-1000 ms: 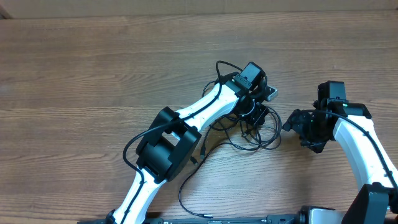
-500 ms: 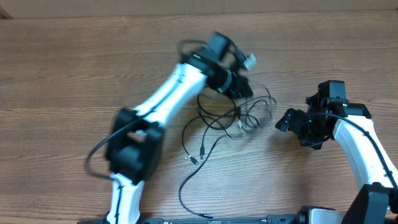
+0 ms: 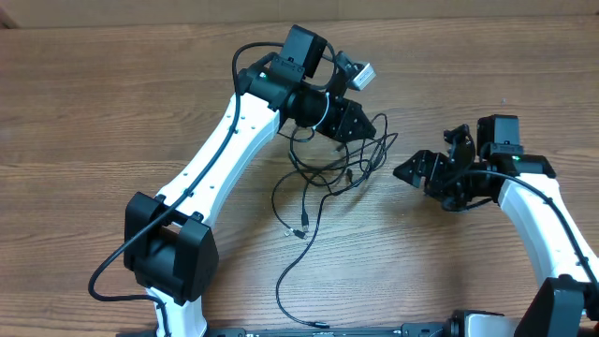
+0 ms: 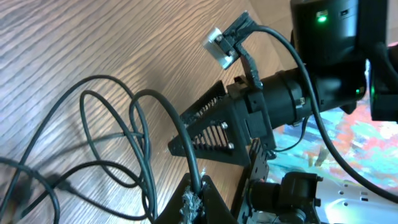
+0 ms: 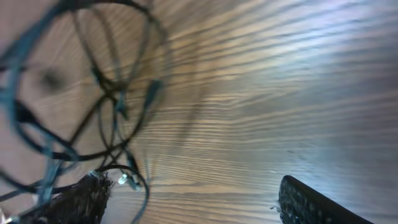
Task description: Untangle cables
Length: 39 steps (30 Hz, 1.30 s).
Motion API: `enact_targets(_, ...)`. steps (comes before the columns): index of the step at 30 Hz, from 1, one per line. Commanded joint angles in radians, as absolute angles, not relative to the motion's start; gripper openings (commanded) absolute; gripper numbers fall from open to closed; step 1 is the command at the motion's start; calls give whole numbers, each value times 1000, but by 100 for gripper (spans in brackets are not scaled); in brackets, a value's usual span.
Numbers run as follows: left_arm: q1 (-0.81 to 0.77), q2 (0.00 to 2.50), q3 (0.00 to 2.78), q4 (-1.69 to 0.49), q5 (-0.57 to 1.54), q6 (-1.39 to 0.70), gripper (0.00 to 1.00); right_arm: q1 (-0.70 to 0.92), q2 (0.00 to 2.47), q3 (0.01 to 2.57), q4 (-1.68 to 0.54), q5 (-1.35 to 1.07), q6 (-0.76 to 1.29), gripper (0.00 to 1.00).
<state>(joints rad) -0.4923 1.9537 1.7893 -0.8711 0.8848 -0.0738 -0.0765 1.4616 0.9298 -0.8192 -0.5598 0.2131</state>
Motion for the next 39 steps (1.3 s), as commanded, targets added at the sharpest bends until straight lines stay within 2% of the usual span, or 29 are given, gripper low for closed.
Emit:
enact_targets(1,-504,1957,1798,-892,873,-40,4,-32,1449,949,-785,-604,205,85)
enact_targets(6,-519,1957,1798,-920,872,-27,4,40,1481,949,-716,-587,227,82)
enact_targets(13,-526,1957,1798,-923,872,-22,4,84,1495,949,-693,-382,371,79)
enact_targets(18,-526,1957,1798,-929,863,-22,4,84,1495,949,-682,-399,361,81)
enact_targets(25,-526,1957,1798,-947,834,-22,4,83,1494,950,-701,-532,207,81)
enact_targets(34,-525,1957,1798,-973,743,-22,4,83,1493,951,-699,-515,204,81)
enact_targets(37,-523,1957,1798,-992,736,-22,4,83,1493,951,-696,-527,203,80)
enact_targets(39,-523,1957,1798,-997,736,-22,4,83,1493,951,-686,-570,186,75)
